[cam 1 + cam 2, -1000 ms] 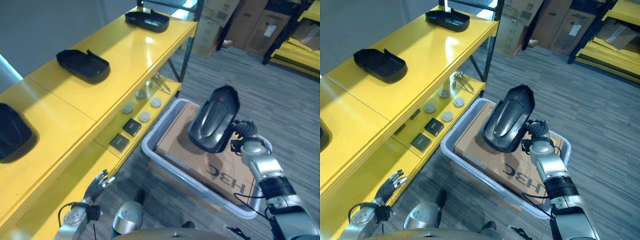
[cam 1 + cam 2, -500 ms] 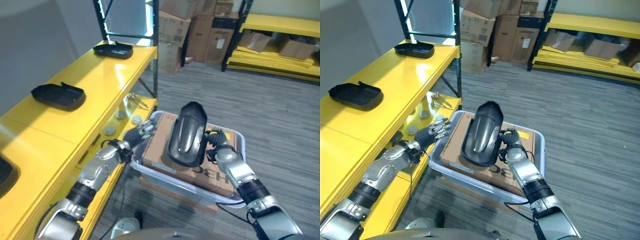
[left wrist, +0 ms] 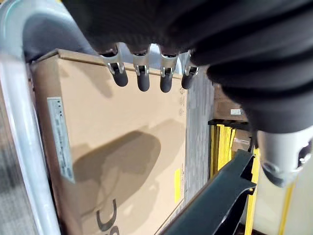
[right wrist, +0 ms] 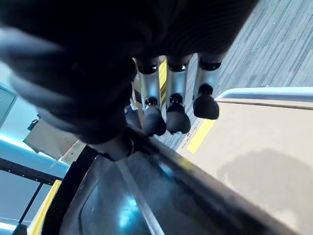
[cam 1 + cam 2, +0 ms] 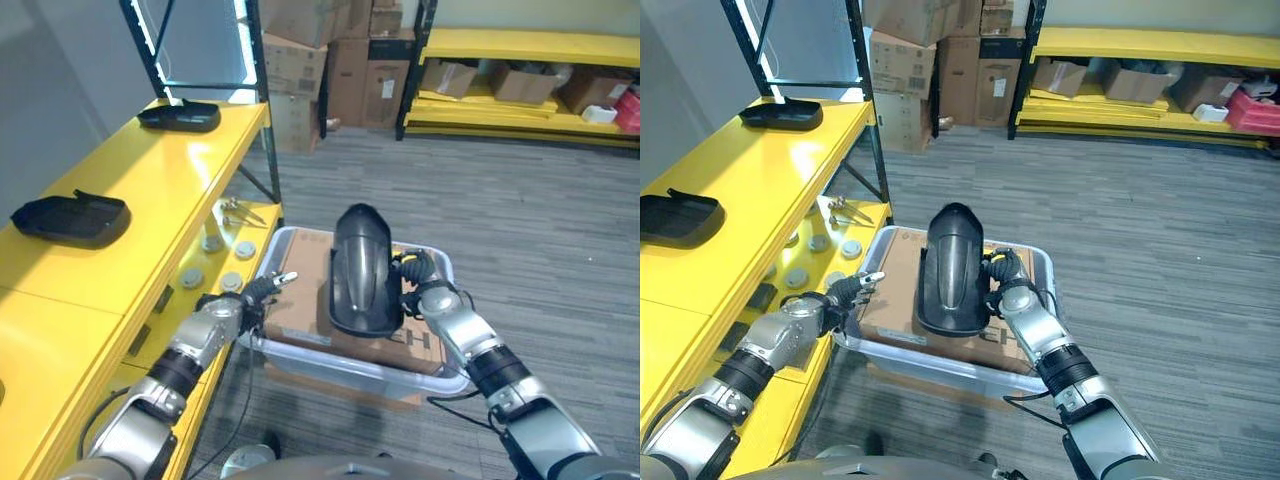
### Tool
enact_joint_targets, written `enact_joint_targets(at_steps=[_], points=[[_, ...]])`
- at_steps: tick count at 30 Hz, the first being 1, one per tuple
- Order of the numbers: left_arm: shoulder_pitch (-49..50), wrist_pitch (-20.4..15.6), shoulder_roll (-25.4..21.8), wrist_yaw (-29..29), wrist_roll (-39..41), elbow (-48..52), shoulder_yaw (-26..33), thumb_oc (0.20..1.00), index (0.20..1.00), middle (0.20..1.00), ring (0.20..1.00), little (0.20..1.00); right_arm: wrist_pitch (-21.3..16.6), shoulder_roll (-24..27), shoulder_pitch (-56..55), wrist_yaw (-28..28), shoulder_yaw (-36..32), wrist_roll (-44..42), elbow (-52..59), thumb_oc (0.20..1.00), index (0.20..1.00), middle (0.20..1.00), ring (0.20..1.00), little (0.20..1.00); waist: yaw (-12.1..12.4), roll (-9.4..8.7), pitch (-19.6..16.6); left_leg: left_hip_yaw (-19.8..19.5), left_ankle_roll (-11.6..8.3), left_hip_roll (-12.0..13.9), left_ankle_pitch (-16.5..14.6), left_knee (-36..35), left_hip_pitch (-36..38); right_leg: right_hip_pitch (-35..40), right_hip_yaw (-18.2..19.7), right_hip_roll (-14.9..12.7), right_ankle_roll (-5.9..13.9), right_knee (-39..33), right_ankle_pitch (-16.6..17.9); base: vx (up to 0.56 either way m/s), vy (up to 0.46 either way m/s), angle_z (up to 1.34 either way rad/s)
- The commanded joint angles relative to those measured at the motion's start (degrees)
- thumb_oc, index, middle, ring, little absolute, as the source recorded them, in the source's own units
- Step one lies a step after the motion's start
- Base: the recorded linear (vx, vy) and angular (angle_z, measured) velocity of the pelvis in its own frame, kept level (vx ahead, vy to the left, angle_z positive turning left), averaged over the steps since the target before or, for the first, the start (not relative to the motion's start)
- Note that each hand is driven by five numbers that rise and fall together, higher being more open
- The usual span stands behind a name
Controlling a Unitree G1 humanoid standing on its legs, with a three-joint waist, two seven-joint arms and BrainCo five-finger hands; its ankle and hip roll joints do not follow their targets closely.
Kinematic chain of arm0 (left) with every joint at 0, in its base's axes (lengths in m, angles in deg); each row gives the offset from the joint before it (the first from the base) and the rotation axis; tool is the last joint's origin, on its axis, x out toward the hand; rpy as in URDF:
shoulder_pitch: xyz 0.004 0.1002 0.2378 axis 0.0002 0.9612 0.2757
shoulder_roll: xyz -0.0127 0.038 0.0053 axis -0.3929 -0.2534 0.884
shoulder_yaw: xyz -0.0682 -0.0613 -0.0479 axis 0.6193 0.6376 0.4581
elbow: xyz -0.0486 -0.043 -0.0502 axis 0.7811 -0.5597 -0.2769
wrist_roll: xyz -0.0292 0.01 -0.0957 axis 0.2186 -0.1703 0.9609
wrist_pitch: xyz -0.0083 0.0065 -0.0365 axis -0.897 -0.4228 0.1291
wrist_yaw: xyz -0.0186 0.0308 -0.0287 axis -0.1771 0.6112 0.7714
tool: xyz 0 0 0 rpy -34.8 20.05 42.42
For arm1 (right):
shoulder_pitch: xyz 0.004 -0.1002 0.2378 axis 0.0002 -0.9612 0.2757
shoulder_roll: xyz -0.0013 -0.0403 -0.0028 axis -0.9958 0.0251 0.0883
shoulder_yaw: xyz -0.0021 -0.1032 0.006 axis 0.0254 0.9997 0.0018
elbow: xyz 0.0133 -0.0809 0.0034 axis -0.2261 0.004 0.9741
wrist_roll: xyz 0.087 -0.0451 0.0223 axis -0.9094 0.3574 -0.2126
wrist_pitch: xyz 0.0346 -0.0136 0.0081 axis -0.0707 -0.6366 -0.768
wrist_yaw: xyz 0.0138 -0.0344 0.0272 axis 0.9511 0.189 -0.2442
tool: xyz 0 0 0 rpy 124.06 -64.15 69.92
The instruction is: Move parts from the plastic box to the shelf.
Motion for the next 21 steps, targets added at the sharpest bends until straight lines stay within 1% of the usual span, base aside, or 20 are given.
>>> enact_joint_targets(at_steps=[1, 5, 11, 13, 14, 17, 19, 21], points=[[-6.04, -2.35, -0.01, -0.65, -0.11, -2.26, -1.12, 1.0, 1.0, 1.0, 1.0, 1.0, -3.87, 0.53, 6.43, 1.48, 0.16, 2.03, -1.12, 0.2, 0.2, 0.2, 0.2, 0.2, 1.63, -0.95, -2.77, 0.03, -0.7, 1.93, -2.9, 2.68, -1.58, 0.71, -1.68, -3.26, 3.5, 2.68, -2.58, 0.01, -0.001, -0.14], [-7.84, -1.64, 1.68, 0.26, 1.81, -2.95, -2.19, 1.0, 1.0, 1.0, 1.0, 1.0, -4.42, -0.71, 7.73, 2.47, 1.55, 2.46, -2.26, 0.2, 0.2, 0.2, 0.2, 0.2, 1.4, -0.71, -2.93, 0.07, -0.77, 1.99, -2.77, 2.6, -1.34, 1.07, -2.06, -3.28, 3.43, 2.56, -2.55, 0.02, 0.004, -0.08], [-9.25, -0.02, 3.87, -0.03, 2.29, -3.44, -3.94, 1.0, 1.0, 1.0, 1.0, 1.0, -4.03, -2.45, 9.58, 2.89, 3.22, 3.08, -2.6, 0.2, 0.2, 0.2, 0.2, 0.2, 1.24, -0.62, -3.06, -0.07, -0.85, 1.94, -2.61, 2.39, -1.2, 1.31, -2.32, -3.24, 3.45, 2.27, -2.39, 0.0, 0.0, -0.02], [-9.78, 1.33, 5.04, -0.67, 5.68, -3.68, -5.04, 1.0, 1.0, 1.0, 1.0, 1.0, -3.5, -3.09, 10.7, 2.1, 3.91, 2.55, -2.83, 0.2, 0.2, 0.2, 0.2, 0.2, 1.18, -0.55, -3.08, -0.11, -0.9, 1.97, -2.51, 2.24, -1.11, 1.33, -2.45, -3.24, 3.48, 2.27, -2.3, 0.0, 0.0, 0.0], [-9.8, 1.49, 5.27, -0.91, 6.12, -3.59, -5.19, 1.0, 1.0, 1.0, 1.0, 1.0, -3.49, -3.15, 10.9, 1.82, 4.01, 2.35, -2.9, 0.2, 0.2, 0.2, 0.2, 0.2, 1.18, -0.52, -3.06, -0.11, -0.92, 1.98, -2.48, 2.22, -1.07, 1.37, -2.49, -3.25, 3.49, 2.26, -2.28, 0.0, 0.0, 0.0], [-9.9, -0.08, 7.1, 2.05, 8.86, -3.54, -6.47, 1.0, 1.0, 1.0, 1.0, 1.0, -2.49, -3.58, 12.32, -0.02, 4.39, 1.27, -3.77, 0.2, 0.2, 0.2, 0.2, 0.2, 1.25, -0.49, -3.03, -0.4, -1.03, 2.01, -2.45, 2.11, -0.88, 1.57, -2.68, -3.27, 3.47, 2.25, -2.23, 0.0, 0.0, 0.0], [-10.22, -1.2, 7.77, 2.85, 10.11, -3.87, -6.32, 1.0, 1.0, 1.0, 1.0, 1.0, -1.59, -3.85, 12.86, -0.8, 4.55, 1.0, -4.48, 0.2, 0.2, 0.2, 0.2, 0.2, 1.35, -0.52, -3.08, -0.58, -1.04, 1.98, -2.46, 2.11, -0.85, 1.65, -2.73, -3.32, 3.49, 2.27, -2.24, 0.04, 0.001, -0.01], [-10.47, -3.35, 8.29, 3.05, 12.48, -4.11, -5.56, 1.0, 1.0, 1.0, 1.0, 1.0, -0.53, -3.89, 13.18, -2.2, 4.43, 0.74, -6.42, 0.2, 0.2, 0.2, 0.2, 0.2, 1.6, -0.58, -3.2, -0.8, -1.01, 1.93, -2.54, 2.09, -0.8, 1.78, -2.94, -3.46, 3.5, 2.25, -2.2, 0.06, 0.001, -0.01]])
